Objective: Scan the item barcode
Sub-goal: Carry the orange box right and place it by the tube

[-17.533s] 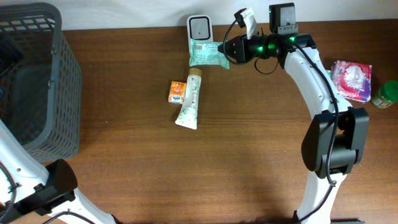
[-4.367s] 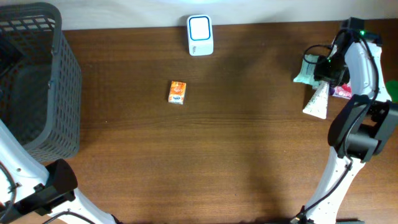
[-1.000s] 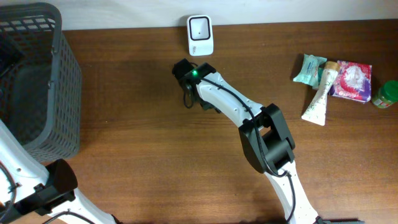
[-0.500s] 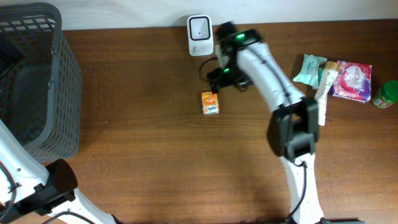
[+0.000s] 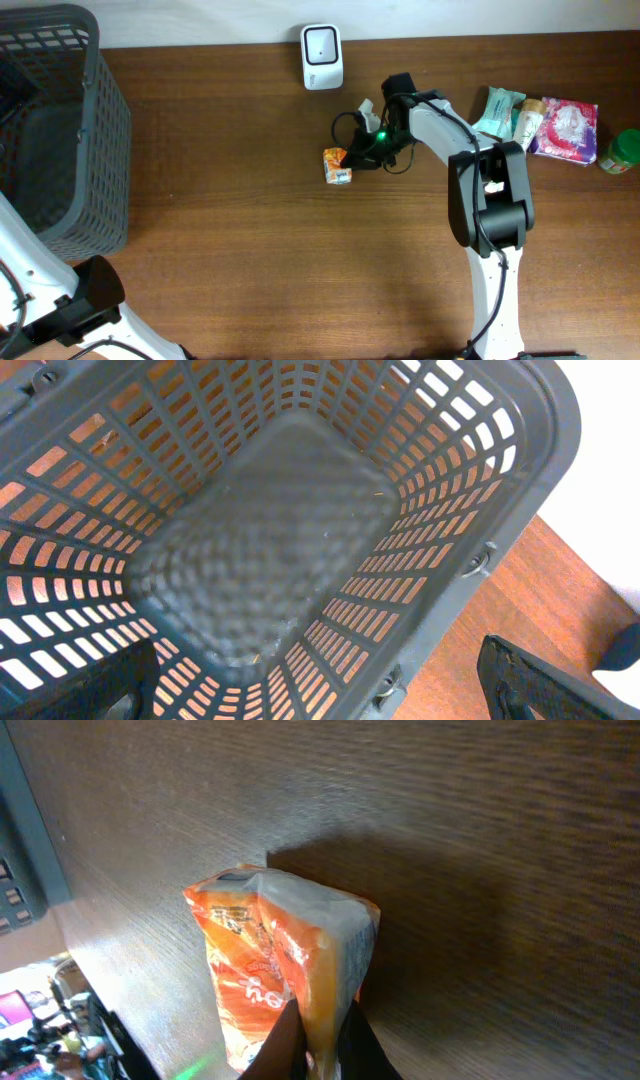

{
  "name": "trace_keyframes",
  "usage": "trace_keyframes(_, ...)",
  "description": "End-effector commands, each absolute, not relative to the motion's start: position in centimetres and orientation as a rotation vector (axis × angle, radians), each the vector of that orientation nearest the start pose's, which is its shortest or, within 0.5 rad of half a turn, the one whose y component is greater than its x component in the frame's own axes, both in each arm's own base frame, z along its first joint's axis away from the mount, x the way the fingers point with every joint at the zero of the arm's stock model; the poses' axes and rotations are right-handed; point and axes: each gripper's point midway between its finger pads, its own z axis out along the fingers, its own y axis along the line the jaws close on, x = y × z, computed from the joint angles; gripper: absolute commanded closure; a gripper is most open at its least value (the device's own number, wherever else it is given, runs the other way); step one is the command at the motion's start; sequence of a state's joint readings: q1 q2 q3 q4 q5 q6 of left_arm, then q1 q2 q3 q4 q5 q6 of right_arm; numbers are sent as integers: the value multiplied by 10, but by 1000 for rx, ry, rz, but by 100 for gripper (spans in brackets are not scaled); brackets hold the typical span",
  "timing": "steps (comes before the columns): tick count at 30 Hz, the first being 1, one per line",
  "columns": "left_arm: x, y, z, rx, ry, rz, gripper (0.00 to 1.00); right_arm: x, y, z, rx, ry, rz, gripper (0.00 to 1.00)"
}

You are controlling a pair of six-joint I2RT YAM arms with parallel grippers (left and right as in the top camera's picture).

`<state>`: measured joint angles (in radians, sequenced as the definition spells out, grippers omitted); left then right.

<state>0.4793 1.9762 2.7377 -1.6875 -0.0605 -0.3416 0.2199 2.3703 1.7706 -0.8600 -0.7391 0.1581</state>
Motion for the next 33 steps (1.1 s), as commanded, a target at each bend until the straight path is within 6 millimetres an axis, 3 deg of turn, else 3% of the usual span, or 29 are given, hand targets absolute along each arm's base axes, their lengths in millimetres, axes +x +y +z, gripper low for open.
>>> trace_keyframes(1, 355, 198, 375, -1028, 2269, 137, 1, 439, 203, 3, -159, 3024, 858, 96)
trace_keyframes(5, 355, 198, 375, -1028, 2269, 137, 1, 478, 146, 68, -157, 2982, 145, 96)
trace_keyframes(9, 355, 198, 375, -1028, 2269, 137, 1, 475, 91, 98, 25, 2826, -634, 96)
trace_keyframes(10, 355, 198, 375, -1028, 2269, 137, 1, 472, 92, 96, -16, 2804, -725, 96)
trace_keyframes(12, 355, 198, 375, -1028, 2269, 137, 1, 463, 103, 76, -75, 2834, -748, 96)
trace_keyframes(14, 355, 198, 375, -1028, 2269, 137, 1, 465, 124, 67, -83, 2856, -620, 96)
trace_keyframes(16, 355, 198, 375, -1028, 2269, 137, 1, 495, 139, 93, -77, 2736, -505, 96)
trace_keyframes(19, 355, 198, 375, -1028, 2269, 137, 1, 571, 166, 143, -417, 2392, -496, 96)
trace_keyframes(21, 355, 198, 375, -1028, 2269, 137, 1, 607, 184, 177, -491, 2182, -477, 96)
trace_keyframes(23, 355, 198, 375, -1028, 2269, 137, 1, 628, 209, 201, -600, 2021, -408, 96)
trace_keyframes(24, 355, 198, 375, -1028, 2269, 137, 1, 632, 239, 205, -742, 1931, -279, 96)
trace_keyframes(25, 355, 198, 375, -1028, 2269, 137, 1, 635, 251, 198, -805, 1893, -243, 96)
trace_keyframes(29, 355, 198, 375, -1028, 2269, 137, 1, 651, 257, 155, -849, 1872, -276, 96)
trace_keyframes(32, 355, 198, 375, -1028, 2269, 137, 1, 658, 249, 165, -783, 1852, -331, 96)
trace_keyframes(33, 355, 198, 375, -1028, 2269, 137, 1, 662, 234, 179, -637, 1869, -364, 96)
